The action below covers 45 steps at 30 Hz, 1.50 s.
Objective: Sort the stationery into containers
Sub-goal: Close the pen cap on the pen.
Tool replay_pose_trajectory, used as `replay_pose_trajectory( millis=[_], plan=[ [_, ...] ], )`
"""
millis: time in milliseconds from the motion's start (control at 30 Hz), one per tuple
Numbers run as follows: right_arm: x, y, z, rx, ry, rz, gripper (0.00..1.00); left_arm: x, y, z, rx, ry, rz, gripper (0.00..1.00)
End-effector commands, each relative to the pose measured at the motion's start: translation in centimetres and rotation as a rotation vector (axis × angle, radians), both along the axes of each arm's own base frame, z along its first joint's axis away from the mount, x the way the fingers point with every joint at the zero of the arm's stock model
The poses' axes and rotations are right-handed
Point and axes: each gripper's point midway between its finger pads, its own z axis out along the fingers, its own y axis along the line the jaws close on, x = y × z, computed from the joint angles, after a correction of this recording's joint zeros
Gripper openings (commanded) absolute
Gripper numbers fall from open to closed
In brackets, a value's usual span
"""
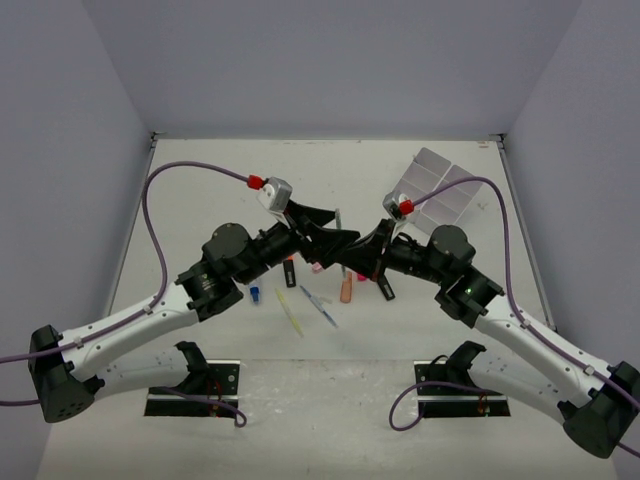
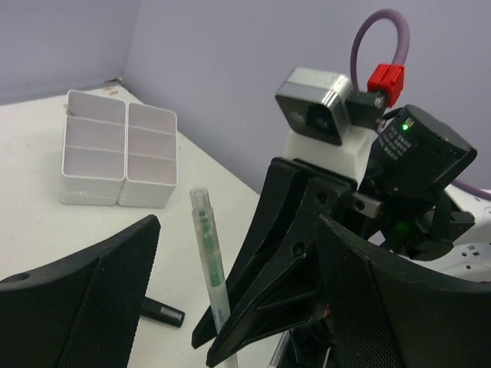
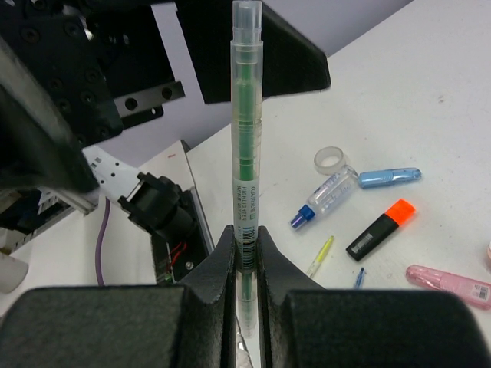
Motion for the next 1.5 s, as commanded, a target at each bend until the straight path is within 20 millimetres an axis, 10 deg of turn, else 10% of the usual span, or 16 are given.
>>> replay_pose_trajectory(
  millis=[0, 400, 667, 1233, 1467],
  plan=[
    [-0.4, 0.3, 2.0, 0.030, -0.058, 0.037, 0.00, 0.7, 1.2, 4.1, -0.027, -0.091, 0.066, 0.80],
    [-1.1, 0.1, 3.4, 0.037, -0.103, 0.059, 0.00, 2.0, 0.4, 3.3, 0.051, -0.051, 0.095, 0.15],
    [-0.5, -0.2, 5.1, 0.052, -0.129, 0.015, 0.00, 1.2, -0.3, 2.2, 0.058, -0.029, 0.039, 0.01],
    [0.8, -0.9, 13.8, 0.109, -0.267, -0.068, 0.00, 0.2, -1.3, -3.2, 0.109, 0.078, -0.036, 0.00],
    [2.2, -0.6, 9.8, 0.051, -0.198, -0.112, 0.00, -0.2, 0.3, 0.4, 0.098, 0.014, -0.006, 0.01]
  ],
)
